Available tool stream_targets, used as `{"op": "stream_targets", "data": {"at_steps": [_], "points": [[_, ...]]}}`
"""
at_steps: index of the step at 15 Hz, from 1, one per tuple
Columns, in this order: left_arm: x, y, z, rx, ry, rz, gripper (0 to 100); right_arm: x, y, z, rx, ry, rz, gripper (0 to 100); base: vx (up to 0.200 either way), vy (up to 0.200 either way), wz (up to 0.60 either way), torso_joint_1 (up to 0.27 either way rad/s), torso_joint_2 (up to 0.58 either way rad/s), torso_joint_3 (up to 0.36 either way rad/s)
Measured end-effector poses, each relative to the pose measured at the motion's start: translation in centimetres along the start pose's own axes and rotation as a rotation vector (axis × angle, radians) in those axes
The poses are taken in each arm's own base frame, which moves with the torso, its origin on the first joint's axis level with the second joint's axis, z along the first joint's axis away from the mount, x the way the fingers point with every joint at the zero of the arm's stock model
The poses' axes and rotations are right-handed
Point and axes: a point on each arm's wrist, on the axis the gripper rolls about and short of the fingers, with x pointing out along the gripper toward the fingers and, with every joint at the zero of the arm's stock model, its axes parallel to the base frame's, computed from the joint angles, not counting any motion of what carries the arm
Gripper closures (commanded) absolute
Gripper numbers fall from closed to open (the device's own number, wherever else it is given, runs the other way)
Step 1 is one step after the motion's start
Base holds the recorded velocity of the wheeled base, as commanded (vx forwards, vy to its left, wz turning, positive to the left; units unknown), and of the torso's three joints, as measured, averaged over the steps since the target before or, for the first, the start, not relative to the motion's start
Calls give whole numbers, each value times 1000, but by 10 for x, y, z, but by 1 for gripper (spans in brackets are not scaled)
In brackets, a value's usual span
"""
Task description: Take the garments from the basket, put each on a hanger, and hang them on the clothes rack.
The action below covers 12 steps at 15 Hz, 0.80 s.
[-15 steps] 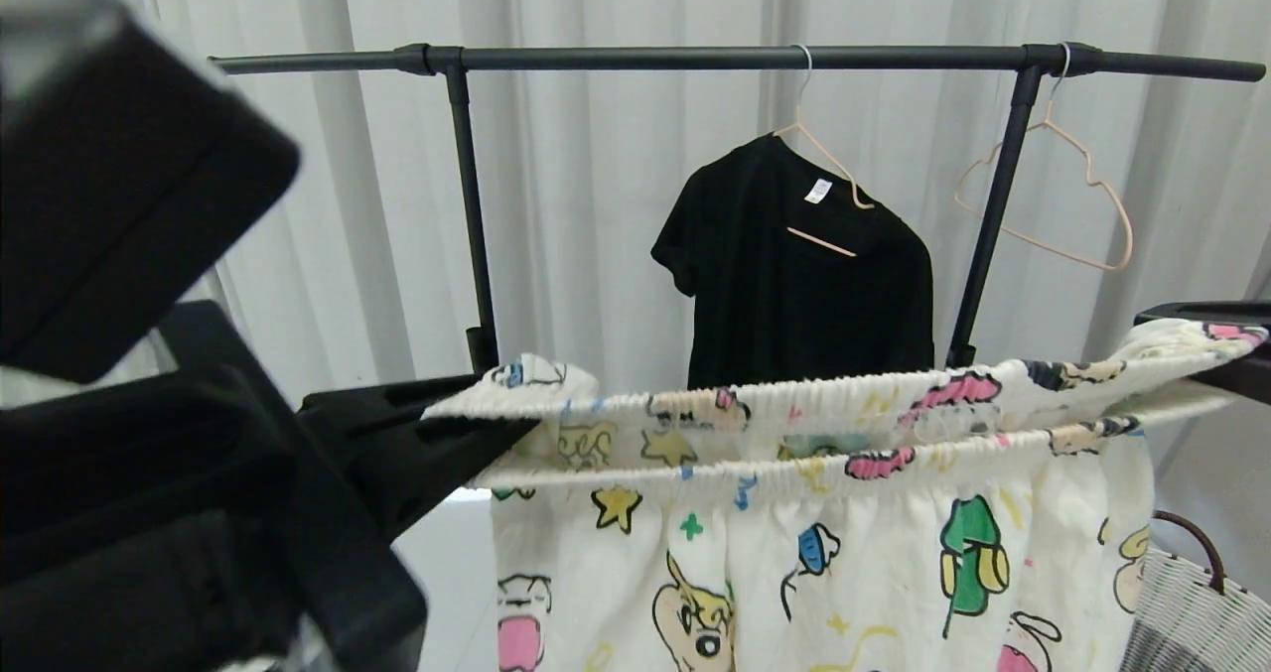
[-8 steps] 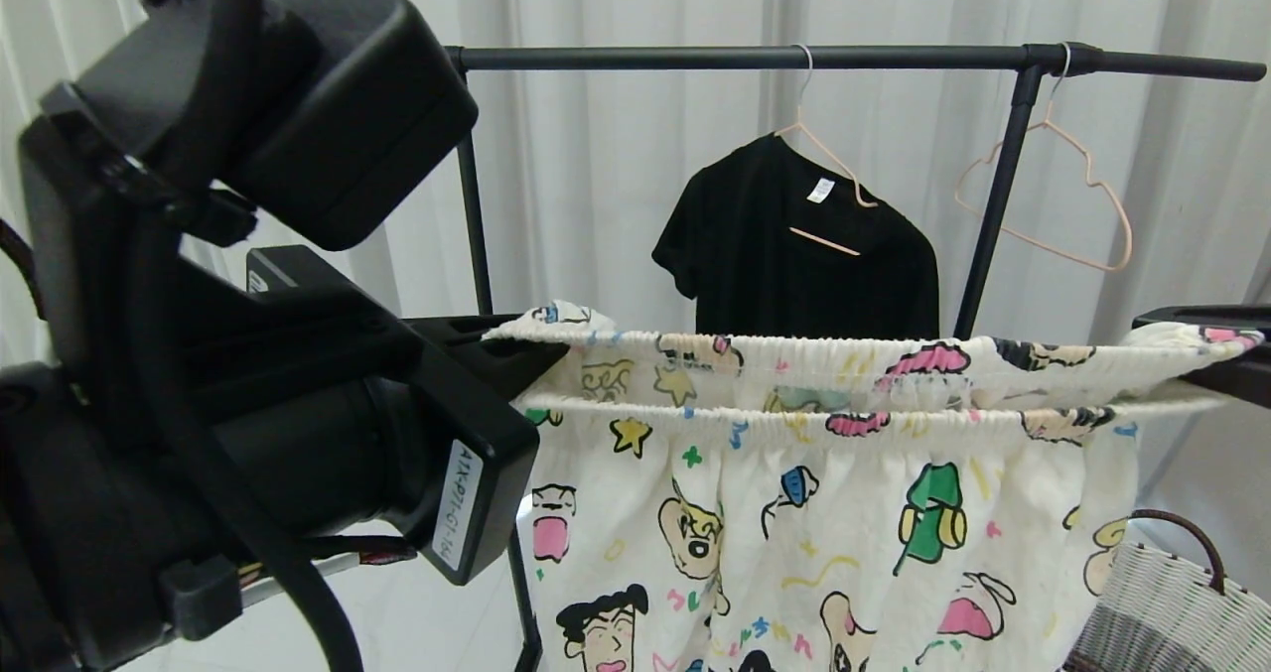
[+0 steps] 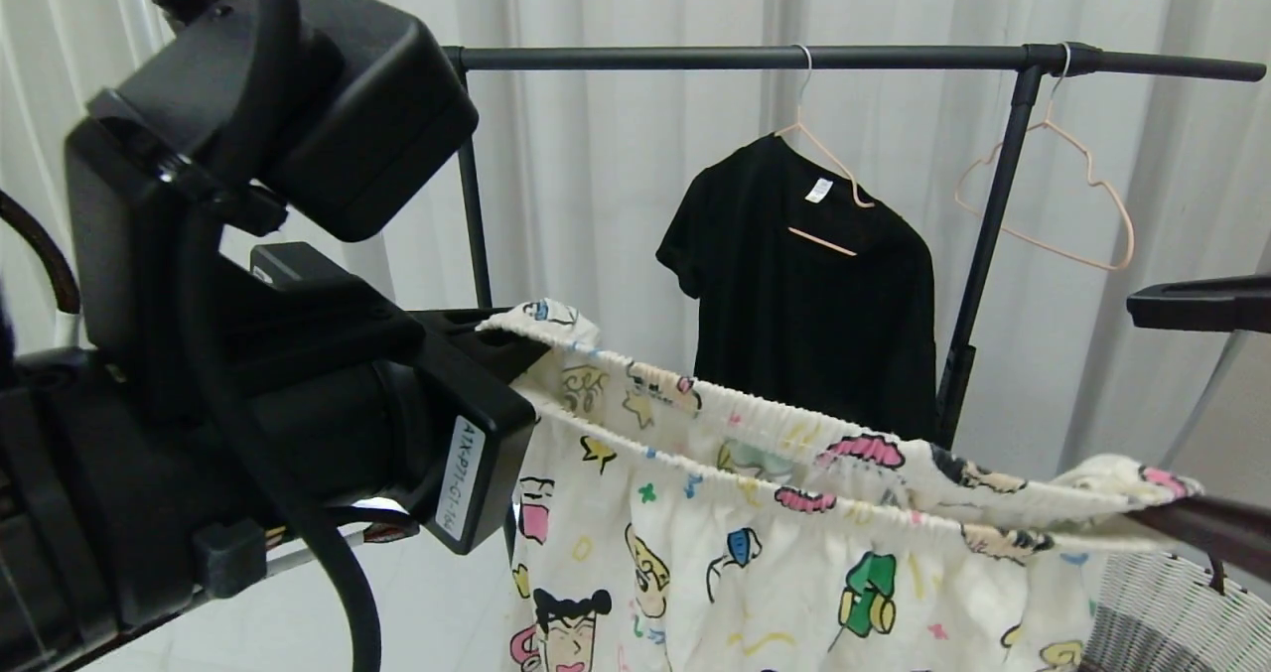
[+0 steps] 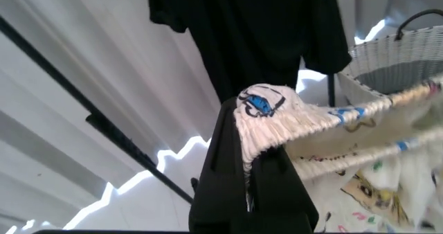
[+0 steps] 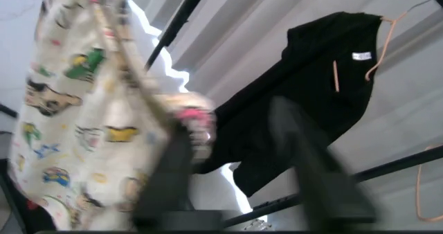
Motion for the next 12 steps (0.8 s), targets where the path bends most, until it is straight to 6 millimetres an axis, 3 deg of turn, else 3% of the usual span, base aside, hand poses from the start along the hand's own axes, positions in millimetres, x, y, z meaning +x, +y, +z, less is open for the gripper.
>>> {"op": "stream_targets", "data": {"at_steps": [5,8,12], "points": [[16,11,-8,-8,56,74,100,-6,6,-11,-6,-8,58,0,0,0,0,0,0,0],[26,12,-23,7,122,101,100,-11,3,-11,17,-27,44,0,0,0,0,0,0,0],[30,23,-56,19,232,158,100,-16,-19,-24,124,85,-171,0,0,0,0,0,0,0]]}}
